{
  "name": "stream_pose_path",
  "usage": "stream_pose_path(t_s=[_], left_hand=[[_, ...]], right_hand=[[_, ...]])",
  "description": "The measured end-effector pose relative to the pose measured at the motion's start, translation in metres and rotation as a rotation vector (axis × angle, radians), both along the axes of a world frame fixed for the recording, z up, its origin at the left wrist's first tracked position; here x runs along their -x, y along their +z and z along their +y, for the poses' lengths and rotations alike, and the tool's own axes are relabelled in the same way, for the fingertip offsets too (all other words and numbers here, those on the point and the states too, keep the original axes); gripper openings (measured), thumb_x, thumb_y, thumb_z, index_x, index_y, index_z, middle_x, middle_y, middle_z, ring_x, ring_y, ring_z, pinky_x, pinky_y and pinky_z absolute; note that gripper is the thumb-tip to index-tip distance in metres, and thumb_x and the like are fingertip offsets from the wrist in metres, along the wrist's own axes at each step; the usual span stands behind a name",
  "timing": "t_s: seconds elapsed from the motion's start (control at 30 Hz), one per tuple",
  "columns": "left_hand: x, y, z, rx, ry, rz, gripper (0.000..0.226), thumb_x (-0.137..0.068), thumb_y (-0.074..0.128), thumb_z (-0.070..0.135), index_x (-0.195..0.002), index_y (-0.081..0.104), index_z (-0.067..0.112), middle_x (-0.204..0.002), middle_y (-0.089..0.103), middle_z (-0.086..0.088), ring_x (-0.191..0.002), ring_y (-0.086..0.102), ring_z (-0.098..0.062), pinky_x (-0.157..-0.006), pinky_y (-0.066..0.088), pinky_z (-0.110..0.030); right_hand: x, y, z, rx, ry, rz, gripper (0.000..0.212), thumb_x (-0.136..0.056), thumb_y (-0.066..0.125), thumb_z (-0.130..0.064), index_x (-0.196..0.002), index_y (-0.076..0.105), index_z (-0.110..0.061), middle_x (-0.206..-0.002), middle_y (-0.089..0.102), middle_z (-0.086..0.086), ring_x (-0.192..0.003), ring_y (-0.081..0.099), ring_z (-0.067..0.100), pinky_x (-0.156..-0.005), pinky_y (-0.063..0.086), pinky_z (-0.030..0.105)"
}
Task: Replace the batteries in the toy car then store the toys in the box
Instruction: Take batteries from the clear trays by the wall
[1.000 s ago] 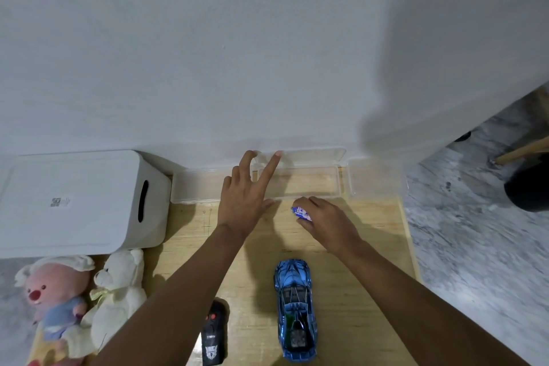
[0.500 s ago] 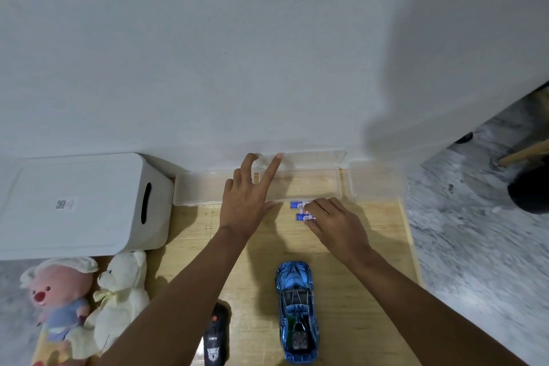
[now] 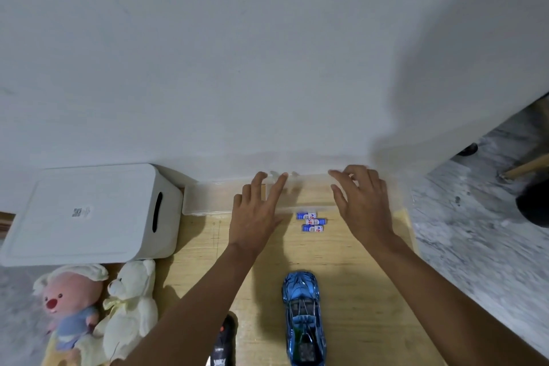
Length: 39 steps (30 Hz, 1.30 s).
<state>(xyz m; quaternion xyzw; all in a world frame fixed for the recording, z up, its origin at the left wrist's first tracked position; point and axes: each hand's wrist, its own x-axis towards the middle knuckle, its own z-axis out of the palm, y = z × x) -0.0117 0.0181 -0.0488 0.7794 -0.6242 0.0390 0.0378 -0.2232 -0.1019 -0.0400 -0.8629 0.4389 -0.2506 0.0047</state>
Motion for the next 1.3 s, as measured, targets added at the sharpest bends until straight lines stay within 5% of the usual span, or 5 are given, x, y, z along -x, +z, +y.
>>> stream_pose_path(t_s=[0.2, 0.53, 0.73, 0.97, 1.3], left_hand=[[0.007, -0.016, 0.022, -0.032, -0.079, -0.011, 0.063, -0.088, 0.079, 0.028, -0.145, 0.053, 0.024, -0.139, 0.058, -0.010, -0.116, 0.061, -0.034, -0.085, 0.055, -0.049], [0.007, -0.009, 0.023, -0.136, -0.052, 0.000, 0.056, -0.092, 0.071, 0.033, -0.146, 0.055, 0.027, -0.143, 0.058, -0.005, -0.124, 0.057, -0.032, -0.095, 0.050, -0.051], [-0.060, 0.010, 0.048, -0.062, 0.166, 0.205, 0.057, -0.092, 0.069, 0.030, -0.145, 0.053, 0.017, -0.142, 0.056, -0.011, -0.128, 0.053, -0.034, -0.102, 0.050, -0.052], [-0.116, 0.002, 0.065, -0.230, 0.256, 0.229, 0.054, -0.089, 0.058, -0.001, -0.141, 0.051, 0.012, -0.146, 0.047, -0.016, -0.126, 0.055, -0.038, -0.102, 0.051, -0.046], [-0.120, -0.005, 0.060, -0.210, 0.189, 0.097, 0.037, -0.067, 0.077, -0.009, -0.099, 0.066, 0.007, -0.092, 0.069, -0.017, -0.086, 0.068, -0.037, -0.071, 0.060, -0.043]], right_hand=[[0.014, -0.027, 0.021, -0.095, 0.062, 0.054, 0.032, -0.077, 0.085, -0.019, -0.107, 0.074, -0.023, -0.112, 0.068, -0.003, -0.100, 0.061, 0.026, -0.081, 0.046, 0.041], [0.002, -0.018, 0.024, -0.028, 0.042, 0.225, 0.013, -0.083, 0.073, -0.027, -0.095, 0.076, -0.023, -0.099, 0.071, -0.005, -0.089, 0.061, 0.025, -0.084, 0.040, 0.043], [-0.064, 0.010, 0.038, -0.107, 0.281, 0.090, 0.025, -0.086, 0.060, -0.022, -0.109, 0.072, -0.022, -0.108, 0.068, -0.003, -0.096, 0.062, 0.023, -0.092, 0.046, 0.043], [-0.152, -0.002, 0.062, -0.294, 0.508, 0.329, 0.056, -0.072, 0.074, -0.006, -0.126, 0.064, -0.017, -0.128, 0.061, 0.008, -0.112, 0.059, 0.032, -0.090, 0.052, 0.045], [-0.181, -0.006, 0.071, -0.213, 0.404, 0.590, 0.064, -0.041, 0.083, 0.006, -0.100, 0.064, -0.012, -0.088, 0.065, 0.008, -0.076, 0.064, 0.030, -0.044, 0.046, 0.032]])
